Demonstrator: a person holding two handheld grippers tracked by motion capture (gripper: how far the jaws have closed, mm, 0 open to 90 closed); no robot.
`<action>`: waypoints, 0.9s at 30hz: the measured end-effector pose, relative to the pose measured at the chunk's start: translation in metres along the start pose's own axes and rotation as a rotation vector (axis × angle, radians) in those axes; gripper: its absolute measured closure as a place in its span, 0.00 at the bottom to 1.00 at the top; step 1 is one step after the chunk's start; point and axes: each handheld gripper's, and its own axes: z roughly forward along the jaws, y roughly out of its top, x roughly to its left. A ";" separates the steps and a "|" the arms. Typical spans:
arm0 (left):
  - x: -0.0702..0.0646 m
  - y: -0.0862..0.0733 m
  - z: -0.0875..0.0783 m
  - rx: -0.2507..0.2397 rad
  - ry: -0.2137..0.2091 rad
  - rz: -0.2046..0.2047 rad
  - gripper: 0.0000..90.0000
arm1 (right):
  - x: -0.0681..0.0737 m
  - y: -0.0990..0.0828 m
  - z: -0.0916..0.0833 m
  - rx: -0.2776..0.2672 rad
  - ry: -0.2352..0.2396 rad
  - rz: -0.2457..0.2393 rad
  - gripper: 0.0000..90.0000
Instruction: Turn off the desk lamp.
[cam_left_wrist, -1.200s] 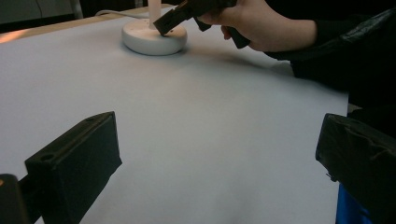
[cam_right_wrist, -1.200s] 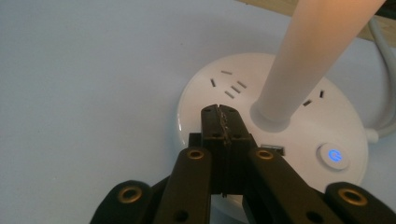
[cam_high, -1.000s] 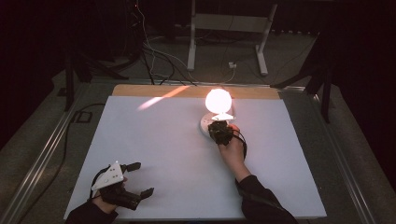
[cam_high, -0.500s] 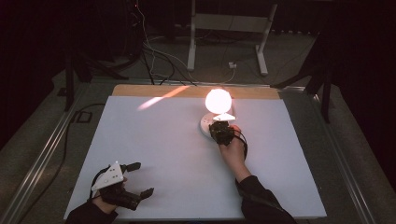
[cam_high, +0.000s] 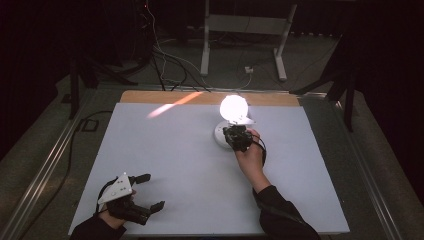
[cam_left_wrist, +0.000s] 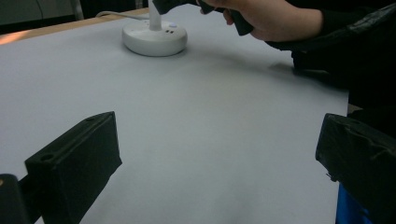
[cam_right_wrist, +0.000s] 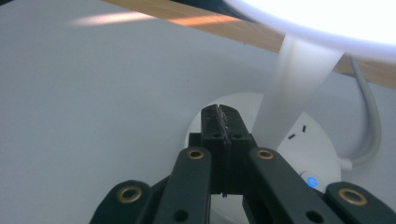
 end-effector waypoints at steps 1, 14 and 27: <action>0.000 0.000 0.000 0.002 0.000 0.000 0.01 | 0.000 0.002 -0.002 -0.005 -0.001 -0.003 1.00; 0.000 0.000 0.000 0.000 0.000 -0.001 0.01 | -0.002 0.004 -0.002 -0.006 -0.014 -0.017 1.00; 0.001 0.000 0.000 -0.001 -0.002 -0.005 0.01 | 0.001 -0.010 0.009 0.037 -0.009 -0.024 1.00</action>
